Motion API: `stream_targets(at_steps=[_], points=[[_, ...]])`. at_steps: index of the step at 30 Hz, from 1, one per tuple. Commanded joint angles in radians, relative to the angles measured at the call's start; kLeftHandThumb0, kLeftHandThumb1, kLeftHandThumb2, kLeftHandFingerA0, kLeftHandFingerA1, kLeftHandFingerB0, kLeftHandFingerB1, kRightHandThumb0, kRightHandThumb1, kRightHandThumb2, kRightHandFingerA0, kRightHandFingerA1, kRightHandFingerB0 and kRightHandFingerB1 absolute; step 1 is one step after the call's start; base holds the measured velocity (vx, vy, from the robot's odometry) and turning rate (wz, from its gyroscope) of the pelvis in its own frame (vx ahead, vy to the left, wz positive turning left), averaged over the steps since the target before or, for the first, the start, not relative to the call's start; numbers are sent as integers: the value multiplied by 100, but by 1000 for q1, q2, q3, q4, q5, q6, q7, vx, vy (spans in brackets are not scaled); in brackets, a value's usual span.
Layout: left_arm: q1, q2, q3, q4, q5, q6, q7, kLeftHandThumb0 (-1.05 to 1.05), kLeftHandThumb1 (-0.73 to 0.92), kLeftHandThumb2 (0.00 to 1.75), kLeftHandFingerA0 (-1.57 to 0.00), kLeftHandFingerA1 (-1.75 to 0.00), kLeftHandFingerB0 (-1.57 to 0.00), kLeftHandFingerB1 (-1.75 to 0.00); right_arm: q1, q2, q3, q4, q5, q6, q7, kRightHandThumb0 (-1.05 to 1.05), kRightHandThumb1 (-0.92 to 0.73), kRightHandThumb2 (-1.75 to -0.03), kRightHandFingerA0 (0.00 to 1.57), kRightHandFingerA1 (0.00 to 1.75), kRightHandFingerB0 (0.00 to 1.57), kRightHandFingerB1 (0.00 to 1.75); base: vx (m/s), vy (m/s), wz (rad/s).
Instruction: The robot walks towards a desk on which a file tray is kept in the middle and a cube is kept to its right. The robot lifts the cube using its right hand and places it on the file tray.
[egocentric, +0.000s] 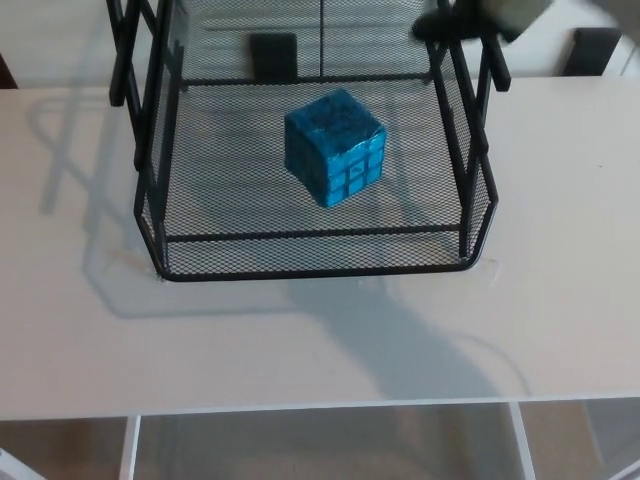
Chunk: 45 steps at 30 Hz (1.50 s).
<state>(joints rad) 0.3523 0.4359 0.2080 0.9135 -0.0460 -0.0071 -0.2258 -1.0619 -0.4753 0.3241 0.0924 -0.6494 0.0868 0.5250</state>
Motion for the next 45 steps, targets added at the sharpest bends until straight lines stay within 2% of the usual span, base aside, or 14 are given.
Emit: stream_targets(at_steps=[1,7,11,26,28,29,31,34,36,38,39,42,43,45], points=[[24,-1,7,-32,-10,7,-12,-68,89,66,-33,-48,-24,-37,202,-227,-405,-331,161,225,197,-92,-51,-78,0,14,2,0,0,0,0],[49,-9,4,-58,-2,12,7,-70,71,98,-30,-57,-20,-49,583,-298,-1098,-249,311,160,199,-83,-51,-78,0,7,4,0,0,0,0],[-5,1,-1,68,12,-34,13,-66,89,66,-36,-47,-24,-37,895,-217,-1420,-123,263,151,48,-73,-50,-83,0,20,1,15,0,0,0],[-6,17,13,60,-2,-8,3,-71,71,100,-30,-56,-19,-48,1325,37,-1400,617,471,-203,-613,-52,-64,-81,5,40,2,20,0,0,0],[0,16,14,43,-2,-1,9,-69,72,99,-31,-57,-20,-49,1356,94,-1421,493,457,-107,-554,-49,-67,-80,4,32,2,18,0,0,0],[-3,16,19,48,-6,-5,10,-70,71,99,-31,-57,-19,-48,1387,85,-1537,492,649,52,-219,-64,-92,-93,44,113,0,14,0,0,0],[4,22,21,37,-6,-8,7,-71,89,66,-37,-51,-25,-39,1391,183,-1558,383,586,94,-379,-76,-64,-95,96,91,4,36,0,0,0],[20,32,16,10,0,8,4,-71,70,101,-32,-58,-20,-49,1276,136,-1716,444,623,439,-432,-76,-70,-61,76,108,28,48,0,0,0],[25,35,11,3,10,13,14,-66,88,66,-40,-51,-26,-39,1293,124,-1806,524,764,477,-326,-66,-52,-99,121,132,64,87,0,0,0],[26,40,3,-6,17,13,8,-66,89,66,-39,-51,-25,-39,1289,124,-1788,532,722,479,-354,-78,-76,-64,104,134,63,107,0,0,0],[35,43,6,-12,13,8,-3,-68,71,99,-32,-59,-19,-49,1324,164,-1736,490,692,435,-317,-69,-64,-63,69,132,37,69,0,0,0],[40,39,18,-32,-1,29,-2,-70,70,103,-32,-60,-16,-49,1361,188,-1669,457,652,389,-247,-72,-74,-63,87,122,54,80,0,0,0],[46,42,19,-31,-2,16,-8,-70,70,102,-34,-61,-16,-49,1375,195,-1566,451,551,322,-280,-38,-48,-95,54,80,0,45,0,0,0],[45,41,22,-19,-4,4,-10,-67,89,66,-39,-54,-23,-39,1380,122,-1364,593,378,196,-327,-62,-73,-64,26,34,9,19,0,0,0]])
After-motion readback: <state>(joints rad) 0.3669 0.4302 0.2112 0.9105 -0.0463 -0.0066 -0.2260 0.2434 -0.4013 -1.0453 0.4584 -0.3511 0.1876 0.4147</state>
